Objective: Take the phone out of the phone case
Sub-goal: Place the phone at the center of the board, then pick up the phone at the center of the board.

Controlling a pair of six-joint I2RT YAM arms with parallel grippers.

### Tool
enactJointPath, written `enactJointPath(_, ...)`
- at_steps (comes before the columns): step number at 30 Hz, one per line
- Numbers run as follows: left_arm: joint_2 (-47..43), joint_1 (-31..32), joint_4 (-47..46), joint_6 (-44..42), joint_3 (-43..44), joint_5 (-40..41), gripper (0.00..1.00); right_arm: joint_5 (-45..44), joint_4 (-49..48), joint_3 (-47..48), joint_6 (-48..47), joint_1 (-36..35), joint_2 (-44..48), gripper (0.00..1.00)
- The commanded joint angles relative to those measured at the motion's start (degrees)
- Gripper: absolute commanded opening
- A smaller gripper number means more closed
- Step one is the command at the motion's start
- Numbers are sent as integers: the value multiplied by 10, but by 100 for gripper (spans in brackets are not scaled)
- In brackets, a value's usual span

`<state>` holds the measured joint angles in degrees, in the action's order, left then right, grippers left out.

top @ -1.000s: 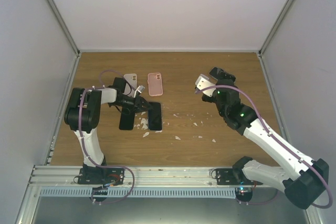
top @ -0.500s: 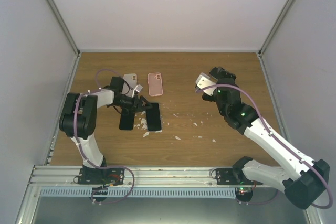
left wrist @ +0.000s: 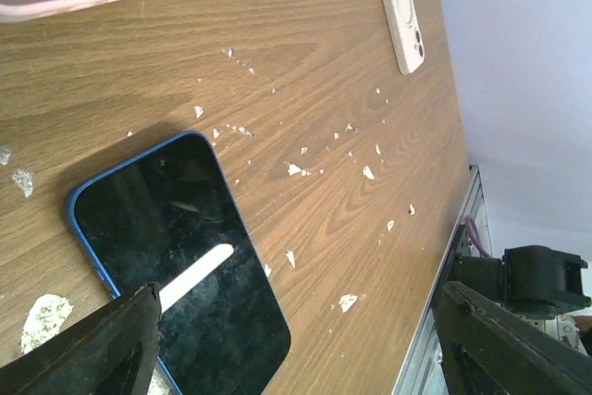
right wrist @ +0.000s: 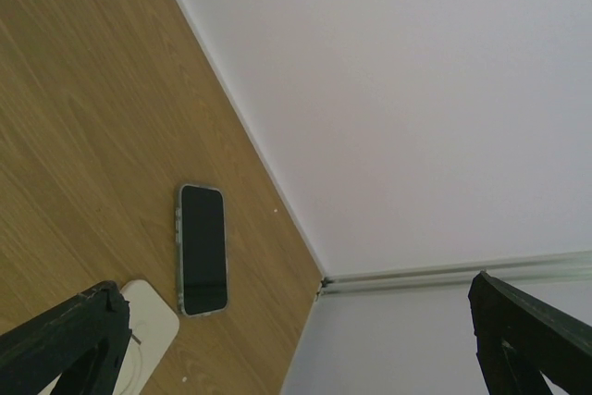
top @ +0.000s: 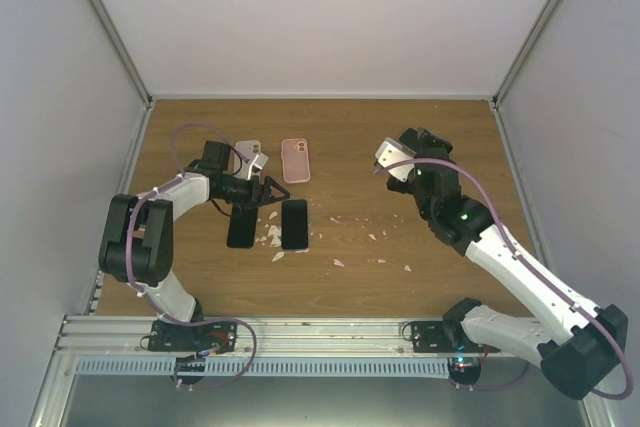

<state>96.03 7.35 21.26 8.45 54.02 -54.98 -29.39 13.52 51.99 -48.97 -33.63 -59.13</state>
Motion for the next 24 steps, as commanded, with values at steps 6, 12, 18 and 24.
enactJointPath(6,-72,-2,-23,-9,-11,7,83,52,68,34,65,24,11,100)
enactJointPath(12,-120,-2,-26,-20,-25,11,84,120,178,113,90,24,-50,100)
enactJointPath(18,-154,-2,-18,-30,-20,17,84,226,315,237,108,32,-159,100)
enactJointPath(24,-177,-2,-14,-33,-22,19,85,279,319,265,102,74,-216,100)
